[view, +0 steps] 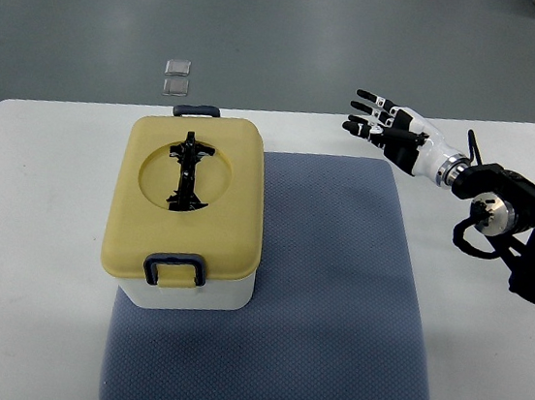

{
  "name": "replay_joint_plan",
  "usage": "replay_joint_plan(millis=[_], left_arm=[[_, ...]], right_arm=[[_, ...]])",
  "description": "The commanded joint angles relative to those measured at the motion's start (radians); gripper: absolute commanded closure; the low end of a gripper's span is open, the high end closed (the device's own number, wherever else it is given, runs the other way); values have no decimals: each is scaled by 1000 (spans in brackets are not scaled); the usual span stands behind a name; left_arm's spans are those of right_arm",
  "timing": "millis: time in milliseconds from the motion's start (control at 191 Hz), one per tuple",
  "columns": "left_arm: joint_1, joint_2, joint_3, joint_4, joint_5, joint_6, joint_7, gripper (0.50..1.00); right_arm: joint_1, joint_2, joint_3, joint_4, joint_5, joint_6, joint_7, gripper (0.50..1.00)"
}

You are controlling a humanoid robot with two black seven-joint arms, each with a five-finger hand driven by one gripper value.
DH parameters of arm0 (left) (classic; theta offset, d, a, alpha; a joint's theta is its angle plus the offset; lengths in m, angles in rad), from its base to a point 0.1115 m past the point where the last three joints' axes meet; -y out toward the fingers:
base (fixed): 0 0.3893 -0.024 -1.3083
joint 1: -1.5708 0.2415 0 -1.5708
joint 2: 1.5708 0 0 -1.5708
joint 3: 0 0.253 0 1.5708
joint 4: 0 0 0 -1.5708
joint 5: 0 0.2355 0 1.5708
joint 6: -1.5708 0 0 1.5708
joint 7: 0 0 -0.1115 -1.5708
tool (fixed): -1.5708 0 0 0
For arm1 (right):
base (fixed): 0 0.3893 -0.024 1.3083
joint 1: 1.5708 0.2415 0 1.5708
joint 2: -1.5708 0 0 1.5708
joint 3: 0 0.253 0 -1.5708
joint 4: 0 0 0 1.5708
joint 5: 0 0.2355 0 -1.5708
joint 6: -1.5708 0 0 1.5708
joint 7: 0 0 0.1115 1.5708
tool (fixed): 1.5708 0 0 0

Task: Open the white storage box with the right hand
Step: 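Swing the right hand over the box toward the black lid handle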

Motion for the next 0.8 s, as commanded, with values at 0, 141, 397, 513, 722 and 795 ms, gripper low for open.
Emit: replay_joint_plan(millis=[0, 141, 397, 513, 722, 795], left_arm=[[0, 0, 0, 0, 0, 0, 0, 500], [0, 0, 0, 0, 0, 0, 0, 500], [0, 0, 0, 0, 0, 0, 0, 500], [0, 0, 0, 0, 0, 0, 0, 500], [0, 0, 0, 0, 0, -1, 0, 500], [0, 0, 0, 0, 0, 0, 0, 500]], right_arm=[[29, -14, 0, 18, -116, -1, 7, 568], [66, -60, 0, 91, -338, -4, 61, 568], [174, -142, -3, 238, -726, -12, 165, 568], [241, -146, -38, 304, -877, -12, 182, 568], [401, -145, -239, 378, -972, -13, 224, 568], [456, -146, -301, 409, -996, -13, 236, 568]])
